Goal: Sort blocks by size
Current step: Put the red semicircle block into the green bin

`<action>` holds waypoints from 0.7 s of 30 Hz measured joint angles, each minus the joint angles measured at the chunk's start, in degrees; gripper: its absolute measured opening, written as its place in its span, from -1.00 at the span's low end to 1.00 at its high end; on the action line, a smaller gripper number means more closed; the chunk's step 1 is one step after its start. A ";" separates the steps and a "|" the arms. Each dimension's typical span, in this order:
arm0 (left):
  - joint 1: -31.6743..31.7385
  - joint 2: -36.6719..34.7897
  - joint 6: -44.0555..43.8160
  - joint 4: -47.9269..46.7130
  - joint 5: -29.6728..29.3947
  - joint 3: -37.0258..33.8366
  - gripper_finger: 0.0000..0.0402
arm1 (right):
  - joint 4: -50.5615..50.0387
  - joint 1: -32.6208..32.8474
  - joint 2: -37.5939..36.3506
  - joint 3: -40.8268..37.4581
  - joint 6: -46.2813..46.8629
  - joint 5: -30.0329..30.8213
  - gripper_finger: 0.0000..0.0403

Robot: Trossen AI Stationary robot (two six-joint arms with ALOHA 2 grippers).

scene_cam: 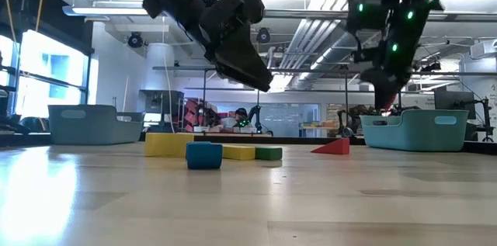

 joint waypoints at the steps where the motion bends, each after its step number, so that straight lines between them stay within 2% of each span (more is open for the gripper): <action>1: -0.69 0.00 0.26 -0.01 -1.32 0.00 -0.03 | 1.24 -2.41 0.22 -0.75 -0.01 -0.75 -0.59; 5: -3.13 0.01 3.00 1.44 -5.09 0.00 -0.03 | 1.91 -9.20 1.19 -2.07 -1.08 -3.05 -0.59; 8: -4.29 0.02 4.43 3.29 -5.70 0.00 -0.03 | 1.94 -12.22 1.57 -2.28 -1.22 -3.48 -0.59; 21: -4.78 0.02 5.91 6.07 -5.84 0.00 -0.03 | 8.57 -19.13 4.74 -8.13 -1.44 -6.23 -0.55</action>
